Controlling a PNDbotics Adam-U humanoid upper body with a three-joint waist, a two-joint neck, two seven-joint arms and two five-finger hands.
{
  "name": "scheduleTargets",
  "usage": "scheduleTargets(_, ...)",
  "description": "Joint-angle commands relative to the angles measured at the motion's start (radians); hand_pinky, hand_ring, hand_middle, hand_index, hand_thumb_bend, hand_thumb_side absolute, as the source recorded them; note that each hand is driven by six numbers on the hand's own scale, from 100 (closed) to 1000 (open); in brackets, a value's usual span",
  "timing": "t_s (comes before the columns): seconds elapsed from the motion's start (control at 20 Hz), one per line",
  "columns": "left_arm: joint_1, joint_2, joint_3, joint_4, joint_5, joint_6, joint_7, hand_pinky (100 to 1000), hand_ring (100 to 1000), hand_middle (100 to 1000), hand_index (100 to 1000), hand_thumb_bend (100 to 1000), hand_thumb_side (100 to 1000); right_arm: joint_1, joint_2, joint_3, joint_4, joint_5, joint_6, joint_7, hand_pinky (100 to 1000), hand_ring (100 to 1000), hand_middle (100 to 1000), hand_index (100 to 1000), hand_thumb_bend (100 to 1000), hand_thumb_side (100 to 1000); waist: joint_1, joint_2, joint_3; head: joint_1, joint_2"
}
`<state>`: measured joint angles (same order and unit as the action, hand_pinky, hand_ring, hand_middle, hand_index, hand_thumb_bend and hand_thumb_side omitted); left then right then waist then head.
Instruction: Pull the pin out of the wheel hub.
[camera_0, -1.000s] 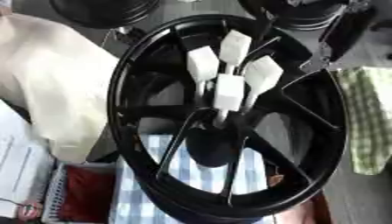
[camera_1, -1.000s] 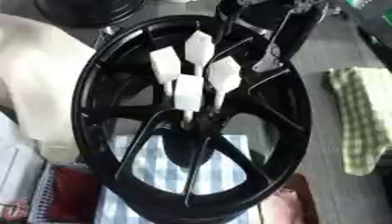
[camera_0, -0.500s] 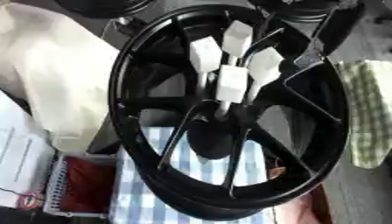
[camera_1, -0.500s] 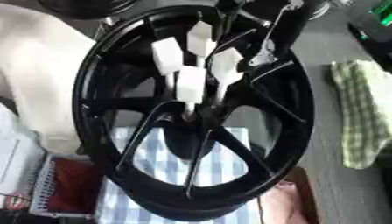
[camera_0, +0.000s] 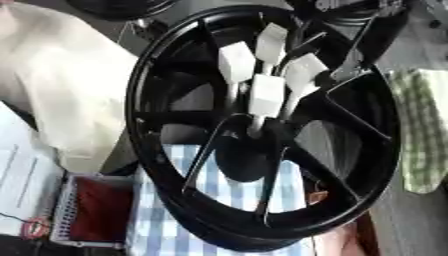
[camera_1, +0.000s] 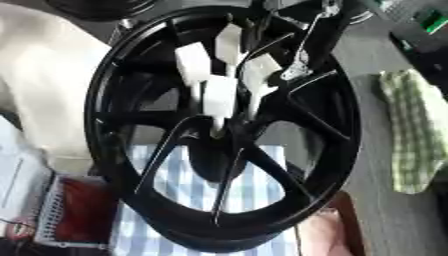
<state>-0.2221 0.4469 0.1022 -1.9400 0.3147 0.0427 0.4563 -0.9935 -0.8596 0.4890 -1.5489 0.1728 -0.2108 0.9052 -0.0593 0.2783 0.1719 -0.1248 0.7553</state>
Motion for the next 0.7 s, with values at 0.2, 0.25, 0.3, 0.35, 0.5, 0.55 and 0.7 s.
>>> scheduleTargets(0.2, -0.015, 0.012, 0.009, -0.013, 0.001, -0.003, 0.0, 770, 732, 657, 781, 299, 719, -0.013, -0.007, 0.005, 0.013, -0.004, -0.007, 0.002, 850, 769, 711, 760, 409, 269, 0.003, -0.012, 0.001, -0.005, 0.007)
scheduleTargets(0.25, -0.015, 0.012, 0.009, -0.013, 0.001, -0.003, 0.0, 770, 732, 657, 781, 299, 719, -0.012, -0.006, 0.007, 0.015, -0.004, -0.008, 0.002, 849, 767, 704, 753, 408, 270, 0.003, -0.012, 0.002, -0.005, 0.007)
scheduleTargets(0.3, -0.016, 0.012, 0.009, -0.013, 0.001, -0.003, 0.0, 770, 732, 657, 781, 299, 719, -0.011, -0.005, 0.009, 0.017, -0.004, -0.008, 0.002, 849, 766, 702, 752, 407, 270, 0.003, -0.012, 0.002, -0.006, 0.007)
scheduleTargets(0.35, -0.016, 0.012, 0.009, -0.013, 0.001, -0.003, 0.0, 770, 732, 657, 781, 299, 719, -0.011, -0.004, 0.012, 0.019, -0.004, -0.008, 0.002, 846, 762, 688, 740, 400, 267, 0.003, -0.012, 0.002, -0.006, 0.007)
scheduleTargets(0.5, -0.016, 0.011, 0.009, -0.012, 0.002, -0.004, 0.0, 770, 732, 657, 781, 299, 720, -0.013, 0.001, 0.013, 0.023, -0.011, -0.007, 0.002, 837, 744, 632, 687, 373, 253, 0.004, -0.012, 0.002, -0.007, 0.007)
scheduleTargets(0.55, -0.016, 0.011, 0.009, -0.012, 0.002, -0.004, 0.0, 770, 732, 657, 781, 299, 720, -0.014, 0.002, 0.011, 0.024, -0.013, -0.006, 0.002, 833, 739, 621, 675, 371, 243, 0.004, -0.012, 0.002, -0.007, 0.008)
scheduleTargets(0.7, -0.016, 0.01, 0.008, -0.012, 0.004, -0.003, -0.001, 770, 732, 657, 781, 298, 721, -0.017, 0.007, 0.005, 0.028, -0.018, 0.005, 0.002, 821, 716, 584, 640, 343, 199, 0.004, -0.012, 0.001, -0.007, 0.007)
